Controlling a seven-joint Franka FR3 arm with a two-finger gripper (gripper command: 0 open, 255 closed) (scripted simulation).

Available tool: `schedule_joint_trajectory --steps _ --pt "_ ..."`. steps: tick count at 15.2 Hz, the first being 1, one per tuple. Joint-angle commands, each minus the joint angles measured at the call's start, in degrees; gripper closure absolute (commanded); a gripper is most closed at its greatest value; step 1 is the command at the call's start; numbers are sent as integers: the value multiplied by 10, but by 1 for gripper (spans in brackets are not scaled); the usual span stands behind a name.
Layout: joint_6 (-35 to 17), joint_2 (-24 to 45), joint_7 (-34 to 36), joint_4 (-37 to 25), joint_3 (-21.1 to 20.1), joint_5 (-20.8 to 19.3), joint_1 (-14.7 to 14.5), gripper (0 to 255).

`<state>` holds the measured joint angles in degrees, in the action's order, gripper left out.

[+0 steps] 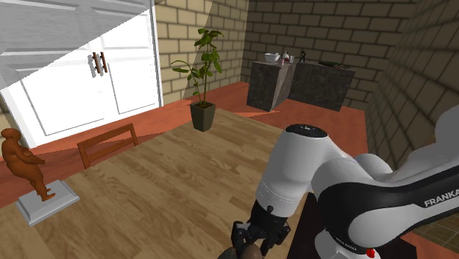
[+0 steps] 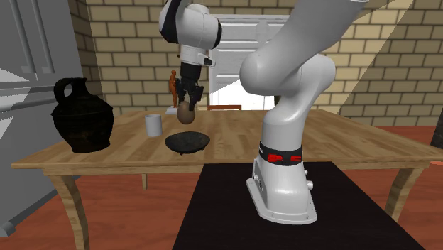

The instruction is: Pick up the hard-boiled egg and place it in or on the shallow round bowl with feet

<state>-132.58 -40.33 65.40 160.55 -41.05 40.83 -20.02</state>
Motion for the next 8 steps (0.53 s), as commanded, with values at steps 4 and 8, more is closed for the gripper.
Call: schedule_joint_trajectory --steps 4,8 --pt "-58 41 -11 17 -24 21 2 255" --pt "-106 79 -21 27 -44 37 6 255"
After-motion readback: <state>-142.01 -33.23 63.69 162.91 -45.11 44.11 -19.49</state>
